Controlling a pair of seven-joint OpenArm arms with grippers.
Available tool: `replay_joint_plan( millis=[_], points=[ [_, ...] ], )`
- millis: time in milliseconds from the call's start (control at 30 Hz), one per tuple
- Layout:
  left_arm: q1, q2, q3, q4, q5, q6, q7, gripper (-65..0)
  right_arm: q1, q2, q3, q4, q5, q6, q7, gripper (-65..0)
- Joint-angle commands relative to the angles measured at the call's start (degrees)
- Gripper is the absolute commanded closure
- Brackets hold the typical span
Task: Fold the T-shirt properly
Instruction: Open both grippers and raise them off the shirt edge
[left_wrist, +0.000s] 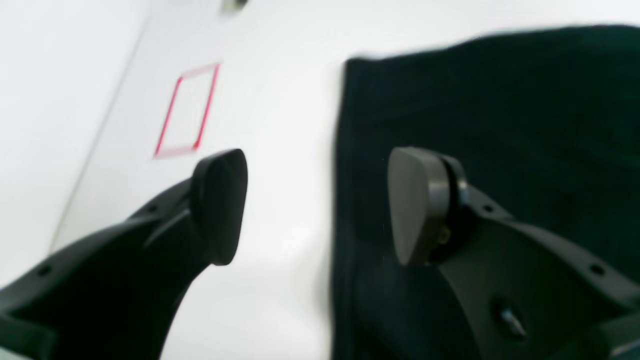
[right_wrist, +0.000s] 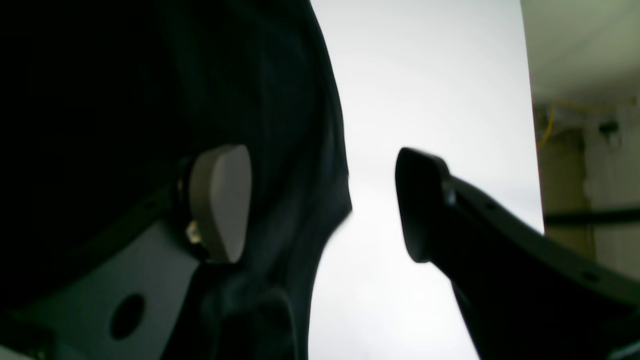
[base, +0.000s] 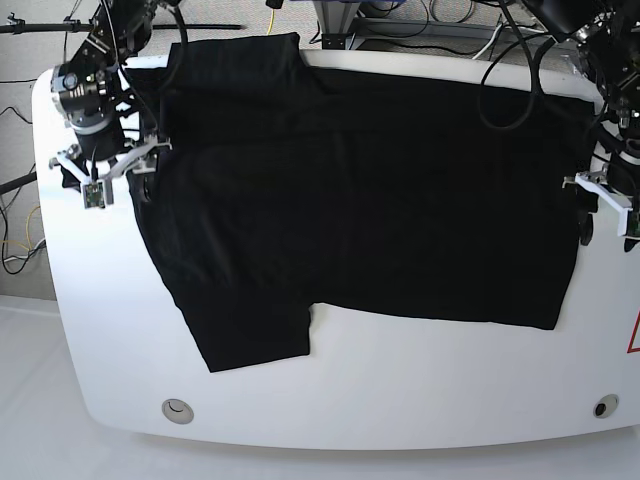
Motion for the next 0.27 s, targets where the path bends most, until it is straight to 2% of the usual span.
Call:
replay_joint_plan(
  millis=[0, 233],
  points=[
    [-2.2, -1.0, 1.7, 0.8, -0.8, 0.4, -1.5, -42.0, 2.2, 0.9, -0.1, 1.1, 0.4, -0.4, -0.6, -43.7],
    [-6.1, -0.7, 6.8, 0.5, -0.8, 0.4, -1.5, -42.0, 5.1, 3.0, -3.2, 1.0, 0.4, -0.4, -2.8, -43.7]
  ],
)
